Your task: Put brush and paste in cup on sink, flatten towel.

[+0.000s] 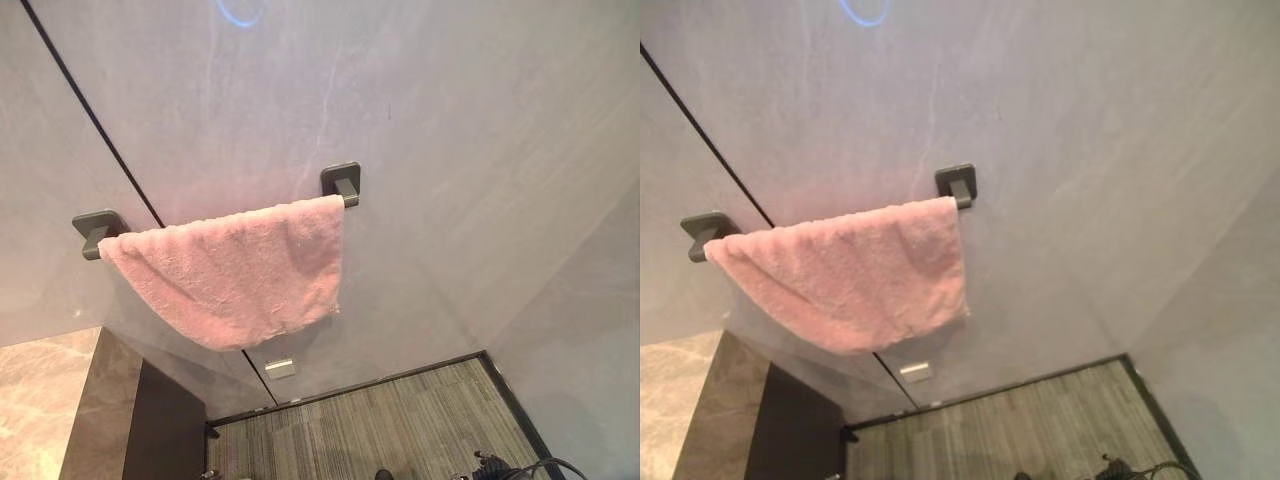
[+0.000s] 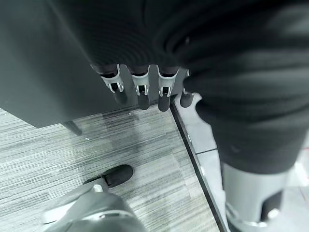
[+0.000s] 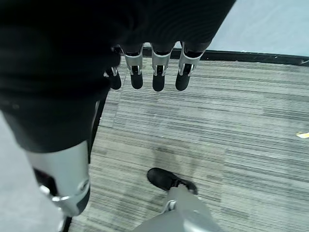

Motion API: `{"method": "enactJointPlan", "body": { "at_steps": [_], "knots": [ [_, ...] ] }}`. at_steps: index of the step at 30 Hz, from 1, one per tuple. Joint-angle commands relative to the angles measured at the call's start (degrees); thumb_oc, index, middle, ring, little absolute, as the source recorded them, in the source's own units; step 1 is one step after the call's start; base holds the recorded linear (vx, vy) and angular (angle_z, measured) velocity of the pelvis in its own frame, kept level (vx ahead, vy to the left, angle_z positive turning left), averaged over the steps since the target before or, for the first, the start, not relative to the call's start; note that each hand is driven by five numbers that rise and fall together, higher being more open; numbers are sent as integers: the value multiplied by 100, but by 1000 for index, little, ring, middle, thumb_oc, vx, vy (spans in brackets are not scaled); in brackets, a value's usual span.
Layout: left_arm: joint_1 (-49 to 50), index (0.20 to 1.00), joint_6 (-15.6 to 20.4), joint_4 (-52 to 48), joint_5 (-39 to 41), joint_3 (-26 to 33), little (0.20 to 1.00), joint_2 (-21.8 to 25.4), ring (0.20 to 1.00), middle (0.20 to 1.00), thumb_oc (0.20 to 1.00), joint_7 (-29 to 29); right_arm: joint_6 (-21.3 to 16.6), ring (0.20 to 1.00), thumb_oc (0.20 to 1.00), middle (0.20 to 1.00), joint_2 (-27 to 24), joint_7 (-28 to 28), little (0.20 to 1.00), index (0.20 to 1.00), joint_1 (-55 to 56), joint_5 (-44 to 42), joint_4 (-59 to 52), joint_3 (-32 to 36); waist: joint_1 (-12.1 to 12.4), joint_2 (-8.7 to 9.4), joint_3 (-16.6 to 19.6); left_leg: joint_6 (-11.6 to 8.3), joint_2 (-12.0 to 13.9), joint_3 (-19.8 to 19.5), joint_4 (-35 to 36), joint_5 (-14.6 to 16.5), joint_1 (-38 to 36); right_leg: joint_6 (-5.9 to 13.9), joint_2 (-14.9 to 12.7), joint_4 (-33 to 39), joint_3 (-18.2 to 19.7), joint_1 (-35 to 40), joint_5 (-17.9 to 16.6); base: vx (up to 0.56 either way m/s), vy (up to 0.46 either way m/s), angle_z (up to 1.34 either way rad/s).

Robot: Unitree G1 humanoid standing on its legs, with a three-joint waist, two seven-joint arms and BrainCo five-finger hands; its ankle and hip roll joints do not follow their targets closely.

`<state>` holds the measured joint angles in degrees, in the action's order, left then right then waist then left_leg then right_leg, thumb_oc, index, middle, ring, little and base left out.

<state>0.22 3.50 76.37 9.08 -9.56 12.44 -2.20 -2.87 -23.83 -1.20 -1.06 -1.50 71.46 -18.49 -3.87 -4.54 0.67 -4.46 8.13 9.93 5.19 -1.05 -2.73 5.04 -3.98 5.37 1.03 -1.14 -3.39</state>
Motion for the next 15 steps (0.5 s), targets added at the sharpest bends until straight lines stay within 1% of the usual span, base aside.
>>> {"method": "enactJointPlan", "body": {
  "at_steps": [1,7,15],
  "knots": [
    [-350,1000,276,67,217,130,1000,188,1000,1000,1000,-212,-262,1000,1000,1000,113,-121,1000,1000,-360,-238,338,50,-7,363,-81,-508,542,-67,-19,-271,7,423,-672,-37,-206,-70,-63,0,0,0],
    [-368,1000,320,-31,217,17,1000,131,1000,1000,1000,-290,-339,1000,1000,1000,183,-183,1000,1000,-443,-177,232,-66,25,344,-74,-506,522,-93,-19,-259,-1,430,-695,-37,-269,-52,-72,0,0,0],
    [-355,1000,339,-121,237,-97,1000,57,1000,1000,1000,-245,-341,1000,1000,1000,170,-192,1000,1000,-475,-95,328,-67,52,330,-78,-496,509,-134,-19,-249,14,429,-700,-37,-299,-44,-68,0,0,0]
  ]
}}
